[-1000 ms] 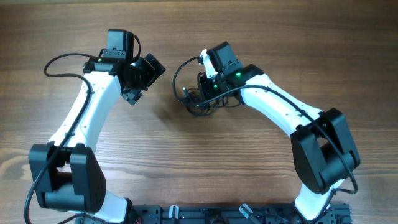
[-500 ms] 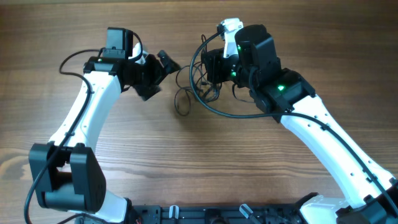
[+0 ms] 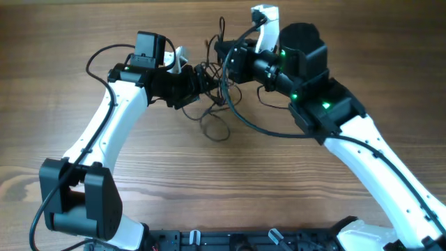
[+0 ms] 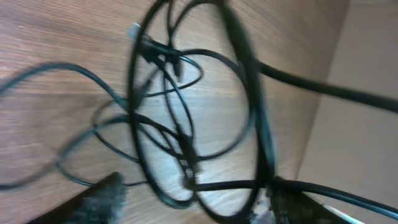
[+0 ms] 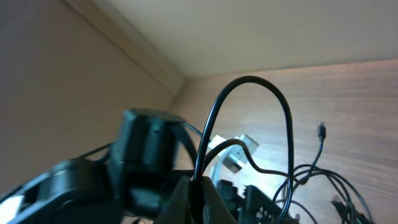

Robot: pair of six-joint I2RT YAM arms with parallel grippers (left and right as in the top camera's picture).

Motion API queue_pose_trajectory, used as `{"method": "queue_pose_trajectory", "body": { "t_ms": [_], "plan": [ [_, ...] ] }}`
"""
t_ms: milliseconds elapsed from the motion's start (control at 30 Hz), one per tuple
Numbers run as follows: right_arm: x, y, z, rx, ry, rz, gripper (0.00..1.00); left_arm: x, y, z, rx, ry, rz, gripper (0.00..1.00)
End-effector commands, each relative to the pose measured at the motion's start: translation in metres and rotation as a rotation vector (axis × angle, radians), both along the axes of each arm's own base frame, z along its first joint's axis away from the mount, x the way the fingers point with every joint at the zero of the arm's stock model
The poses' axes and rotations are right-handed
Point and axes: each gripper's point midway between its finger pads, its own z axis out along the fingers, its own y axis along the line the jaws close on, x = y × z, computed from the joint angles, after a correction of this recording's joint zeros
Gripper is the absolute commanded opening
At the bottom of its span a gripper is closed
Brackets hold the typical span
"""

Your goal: Untangle cables

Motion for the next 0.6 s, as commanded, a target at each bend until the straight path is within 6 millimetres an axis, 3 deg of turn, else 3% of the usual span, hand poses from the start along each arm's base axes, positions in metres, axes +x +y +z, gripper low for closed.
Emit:
{"method": "queue_pose_trajectory", "body": {
  "t_ms": [0,167,233,367,433,500,533,567],
  "plan": [
    [-0.018,-0.008,0.042,0.065,-0.074,0.016,0.04,0.006,0.008,-0.006,0.059,-0.018,0.020,0.59],
    [-0.028,-0.015,0.057,0.079,-0.106,0.014,0.04,0.011,0.007,-0.004,0.057,-0.043,0.023,0.17],
    [-0.022,-0.029,0.054,0.061,-0.093,-0.047,0.04,0.013,0.008,-0.003,0.055,-0.052,0.024,0.04],
    [-0.013,-0.067,0.049,0.027,-0.058,-0.156,0.04,0.023,0.019,0.019,0.038,-0.122,0.057,0.04],
    [-0.004,-0.092,0.040,-0.003,-0.023,-0.240,0.04,0.028,0.031,0.045,0.026,-0.204,0.091,0.04],
    [-0.002,-0.102,0.032,-0.013,0.015,-0.256,0.04,0.032,0.041,0.068,0.017,-0.276,0.117,0.04],
    [-0.005,-0.097,0.033,-0.002,0.017,-0.224,0.04,0.032,0.043,0.075,0.013,-0.296,0.126,0.15],
    [-0.009,-0.090,0.037,0.018,0.011,-0.184,0.04,0.030,0.041,0.075,0.001,-0.274,0.143,0.44]
  ]
}}
